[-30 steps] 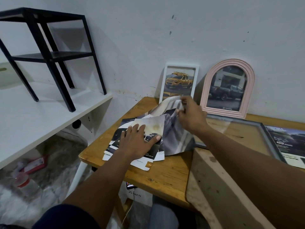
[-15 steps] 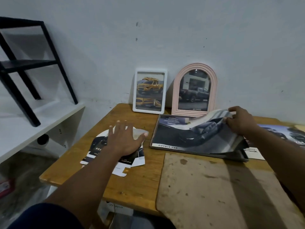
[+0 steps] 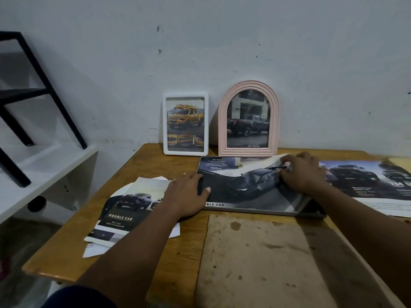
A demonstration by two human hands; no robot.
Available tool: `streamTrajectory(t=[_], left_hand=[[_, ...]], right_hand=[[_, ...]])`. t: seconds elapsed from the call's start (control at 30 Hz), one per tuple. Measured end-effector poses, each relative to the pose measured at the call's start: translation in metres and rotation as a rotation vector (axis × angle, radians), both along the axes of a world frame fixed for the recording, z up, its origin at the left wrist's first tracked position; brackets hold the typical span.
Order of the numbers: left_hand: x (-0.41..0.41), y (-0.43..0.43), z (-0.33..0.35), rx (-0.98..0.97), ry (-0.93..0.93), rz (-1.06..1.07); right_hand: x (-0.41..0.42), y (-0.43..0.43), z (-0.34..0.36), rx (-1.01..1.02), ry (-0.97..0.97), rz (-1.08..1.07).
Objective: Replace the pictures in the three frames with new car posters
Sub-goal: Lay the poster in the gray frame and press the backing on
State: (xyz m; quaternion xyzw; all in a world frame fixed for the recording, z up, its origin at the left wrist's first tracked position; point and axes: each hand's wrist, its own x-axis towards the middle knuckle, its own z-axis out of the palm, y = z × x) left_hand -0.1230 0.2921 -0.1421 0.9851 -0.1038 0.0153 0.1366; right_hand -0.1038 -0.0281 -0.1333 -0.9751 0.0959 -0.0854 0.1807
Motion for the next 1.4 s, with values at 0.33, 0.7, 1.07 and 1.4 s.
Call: streamTrajectory(t=[0.33, 0.7, 1.07, 1.4], left_hand=[[0.009, -0.016, -0.002, -0.12, 0.021, -0.061], [0.031, -0.029, -0.002, 0.016, -0.048, -0.07], [0.041, -0.036, -0.014, 0.018, 0.044, -0.124], [0.032, -0.045, 0.009, 0.05, -0.014, -0.107]], right_hand=[[-0.013, 0.012, -0.018, -0.142, 0.152, 0.195], [-0.011, 0.01, -0.013, -0.216, 0.07, 0.147], [-0.003, 0.01, -0.021, -0.127, 0.095, 0.216], [-0.039, -0.013, 0.008, -0.02, -0.046, 0.164]])
